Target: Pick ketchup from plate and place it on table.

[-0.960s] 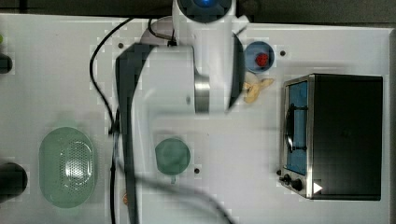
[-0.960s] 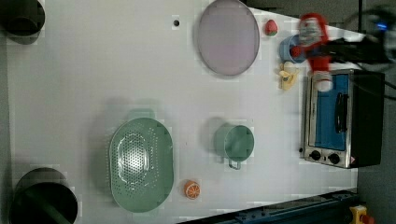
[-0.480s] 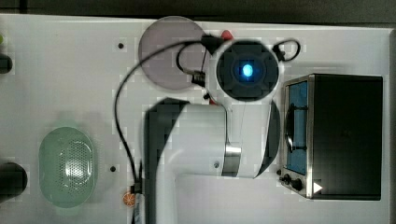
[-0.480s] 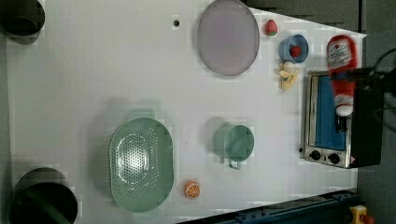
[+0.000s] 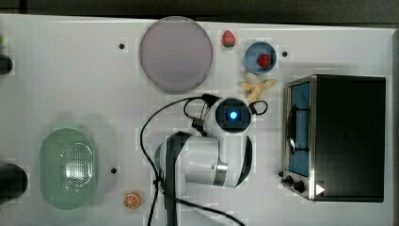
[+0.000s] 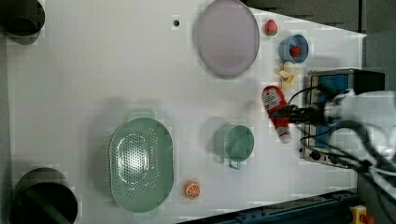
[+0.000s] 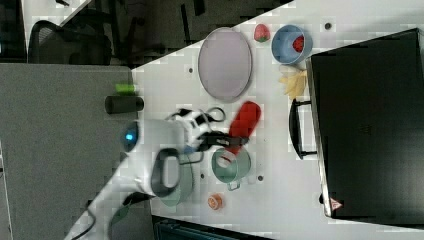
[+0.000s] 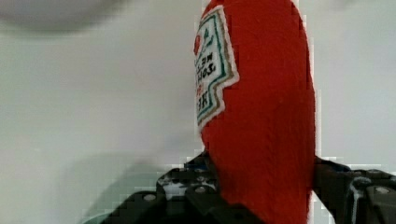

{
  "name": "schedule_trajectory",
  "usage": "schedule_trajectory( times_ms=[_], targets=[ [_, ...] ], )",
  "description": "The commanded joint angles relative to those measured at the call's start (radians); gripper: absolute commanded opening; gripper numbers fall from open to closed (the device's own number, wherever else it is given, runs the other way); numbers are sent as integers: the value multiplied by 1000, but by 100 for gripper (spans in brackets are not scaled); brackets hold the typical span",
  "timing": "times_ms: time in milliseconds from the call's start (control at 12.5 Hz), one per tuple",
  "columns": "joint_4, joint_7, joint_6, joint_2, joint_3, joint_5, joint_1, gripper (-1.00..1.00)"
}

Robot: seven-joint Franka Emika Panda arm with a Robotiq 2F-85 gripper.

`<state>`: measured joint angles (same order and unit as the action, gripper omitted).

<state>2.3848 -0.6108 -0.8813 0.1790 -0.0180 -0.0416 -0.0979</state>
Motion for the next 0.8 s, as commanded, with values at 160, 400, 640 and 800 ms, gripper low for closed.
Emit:
schedule_trajectory(
  times_ms=[160,400,640,800],
  targets=[
    [12,-17,-172,52,-11,-13,-2,25],
    [17,-17,-241,112,-15,-13,-2,25],
    [18,-17,-260,90,-17,-13,-1,76],
    [-9,-2,-255,49,-27,-13,0,100]
  ],
)
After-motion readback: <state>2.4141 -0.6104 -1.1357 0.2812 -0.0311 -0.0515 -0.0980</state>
